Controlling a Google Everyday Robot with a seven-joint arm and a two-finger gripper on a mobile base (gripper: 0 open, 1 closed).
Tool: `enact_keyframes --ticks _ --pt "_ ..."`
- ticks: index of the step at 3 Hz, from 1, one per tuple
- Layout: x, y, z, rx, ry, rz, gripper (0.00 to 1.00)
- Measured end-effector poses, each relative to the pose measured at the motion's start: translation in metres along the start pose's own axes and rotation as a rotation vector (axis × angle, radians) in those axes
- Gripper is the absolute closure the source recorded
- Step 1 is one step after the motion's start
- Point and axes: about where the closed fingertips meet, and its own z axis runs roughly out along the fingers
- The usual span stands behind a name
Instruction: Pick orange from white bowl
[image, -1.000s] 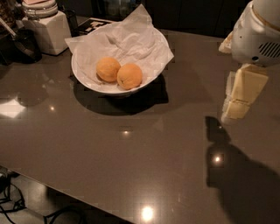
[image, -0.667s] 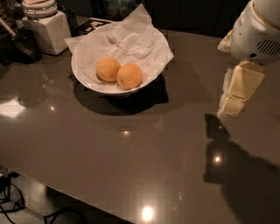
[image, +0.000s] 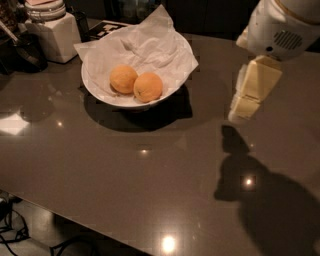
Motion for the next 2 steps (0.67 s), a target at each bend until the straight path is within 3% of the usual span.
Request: enact_keyframes --ticks 1,2 --pt "-0.0645 -0.0228 -0.0028 0.012 -0.038 -0.019 0.00" --pt "-0.0654 -0.0236 -0.0059 0.027 -0.046 -0.020 0.00"
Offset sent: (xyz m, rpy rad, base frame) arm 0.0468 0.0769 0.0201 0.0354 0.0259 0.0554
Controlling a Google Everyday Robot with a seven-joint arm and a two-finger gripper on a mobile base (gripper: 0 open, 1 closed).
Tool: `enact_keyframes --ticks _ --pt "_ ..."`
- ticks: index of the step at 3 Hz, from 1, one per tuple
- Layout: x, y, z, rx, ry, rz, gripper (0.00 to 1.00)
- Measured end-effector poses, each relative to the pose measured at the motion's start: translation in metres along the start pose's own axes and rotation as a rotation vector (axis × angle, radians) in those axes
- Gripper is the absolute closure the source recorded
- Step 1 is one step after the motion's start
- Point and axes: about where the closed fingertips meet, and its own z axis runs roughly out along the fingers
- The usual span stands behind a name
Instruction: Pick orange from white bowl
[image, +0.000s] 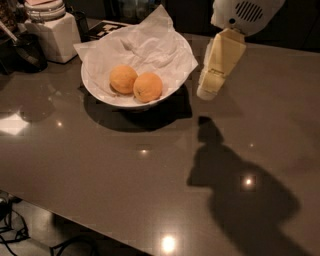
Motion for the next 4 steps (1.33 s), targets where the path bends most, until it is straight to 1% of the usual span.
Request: enact_keyframes --ticks 1,2,3,4 --pt "-0.017 -0.006 0.006 0.004 -0.044 0.041 0.00" --pt "-0.038 -0.017 0.016 0.008 -0.029 0.084 0.00" --pt "-0.062 -0.028 0.039 -0.025 0.010 0.073 0.00" --pt "-0.065 -0.029 0.041 -0.023 -0.011 0.079 0.00"
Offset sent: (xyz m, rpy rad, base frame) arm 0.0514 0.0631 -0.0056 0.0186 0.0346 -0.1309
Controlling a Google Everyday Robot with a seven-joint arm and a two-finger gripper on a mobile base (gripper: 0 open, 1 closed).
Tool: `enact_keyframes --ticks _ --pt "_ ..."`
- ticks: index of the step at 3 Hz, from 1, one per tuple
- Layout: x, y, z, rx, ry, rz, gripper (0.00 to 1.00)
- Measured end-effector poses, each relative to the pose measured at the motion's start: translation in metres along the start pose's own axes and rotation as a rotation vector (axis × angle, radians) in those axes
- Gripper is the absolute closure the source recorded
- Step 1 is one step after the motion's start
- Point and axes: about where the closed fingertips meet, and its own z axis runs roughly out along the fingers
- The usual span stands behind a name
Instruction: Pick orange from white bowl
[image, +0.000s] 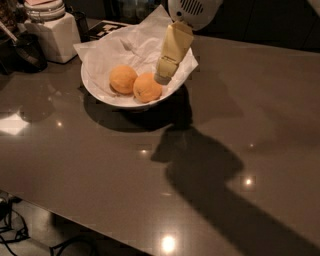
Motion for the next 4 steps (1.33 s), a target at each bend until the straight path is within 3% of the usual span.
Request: enact_keyframes --ticks 2,4 --pt "-0.016 -0.036 0.010 0.017 -0.005 0.143 0.00" --pt "-0.032 -0.039 0.049 -0.030 0.065 0.146 0.05"
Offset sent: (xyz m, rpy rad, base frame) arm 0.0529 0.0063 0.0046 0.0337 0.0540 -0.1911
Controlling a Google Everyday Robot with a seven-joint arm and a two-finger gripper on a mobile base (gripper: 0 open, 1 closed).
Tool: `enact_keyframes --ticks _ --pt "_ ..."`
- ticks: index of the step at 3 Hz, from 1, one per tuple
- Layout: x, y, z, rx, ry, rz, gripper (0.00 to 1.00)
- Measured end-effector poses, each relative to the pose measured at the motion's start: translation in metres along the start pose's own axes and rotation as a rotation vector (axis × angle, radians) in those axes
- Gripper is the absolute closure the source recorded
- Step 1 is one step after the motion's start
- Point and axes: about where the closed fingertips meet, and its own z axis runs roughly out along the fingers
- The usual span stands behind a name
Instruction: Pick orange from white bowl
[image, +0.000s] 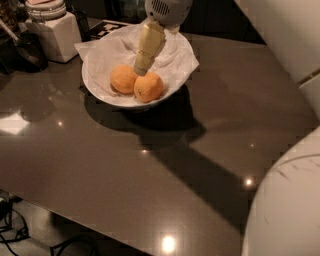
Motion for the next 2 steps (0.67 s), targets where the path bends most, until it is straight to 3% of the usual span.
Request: enact_keyframes --ticks 2 --pt "-0.016 0.005 0.043 -0.051 0.068 -0.025 0.13"
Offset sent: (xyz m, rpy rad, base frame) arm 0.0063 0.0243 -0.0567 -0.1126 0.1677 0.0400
